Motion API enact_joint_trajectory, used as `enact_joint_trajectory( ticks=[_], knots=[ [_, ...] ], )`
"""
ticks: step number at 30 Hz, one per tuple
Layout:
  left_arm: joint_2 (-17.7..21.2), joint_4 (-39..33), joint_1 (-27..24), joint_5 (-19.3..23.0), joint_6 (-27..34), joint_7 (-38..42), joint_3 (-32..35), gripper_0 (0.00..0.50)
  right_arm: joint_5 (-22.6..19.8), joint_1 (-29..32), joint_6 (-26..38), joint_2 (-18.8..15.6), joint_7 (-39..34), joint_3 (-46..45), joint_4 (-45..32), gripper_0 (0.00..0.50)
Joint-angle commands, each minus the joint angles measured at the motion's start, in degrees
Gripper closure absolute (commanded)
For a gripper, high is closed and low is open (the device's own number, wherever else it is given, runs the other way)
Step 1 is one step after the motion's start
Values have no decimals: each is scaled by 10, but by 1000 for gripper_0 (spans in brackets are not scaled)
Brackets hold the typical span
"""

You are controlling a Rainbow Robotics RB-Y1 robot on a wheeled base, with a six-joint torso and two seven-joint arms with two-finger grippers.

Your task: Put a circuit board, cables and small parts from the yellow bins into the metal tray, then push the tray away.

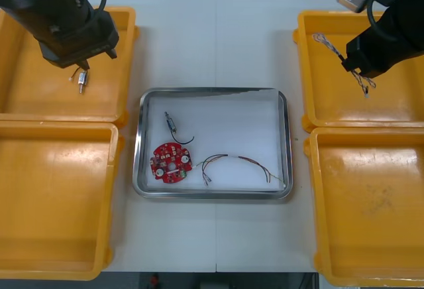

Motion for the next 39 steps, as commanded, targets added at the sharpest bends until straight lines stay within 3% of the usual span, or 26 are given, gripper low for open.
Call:
enact_joint_trajectory(
  ticks=[1,8,20,34,39],
  knots=[
    [29,66,-32,-9,-55,-110,13,0,-17,-1,-31,-20,24,70,-49,500],
    [33,163,-31,-34,-125,-233,13,0,-41,-7,-114,-20,43,169,-70,500],
    [33,302,-32,-47,-251,-410,-12,0,-19,-67,-219,-4,208,351,-25,500],
    [23,383,-31,-34,-355,-419,-112,0,-3,-125,-302,63,314,417,148,500],
    [8,423,-32,-24,-383,-424,-123,0,-4,-127,-330,76,315,434,183,500]
  ],
)
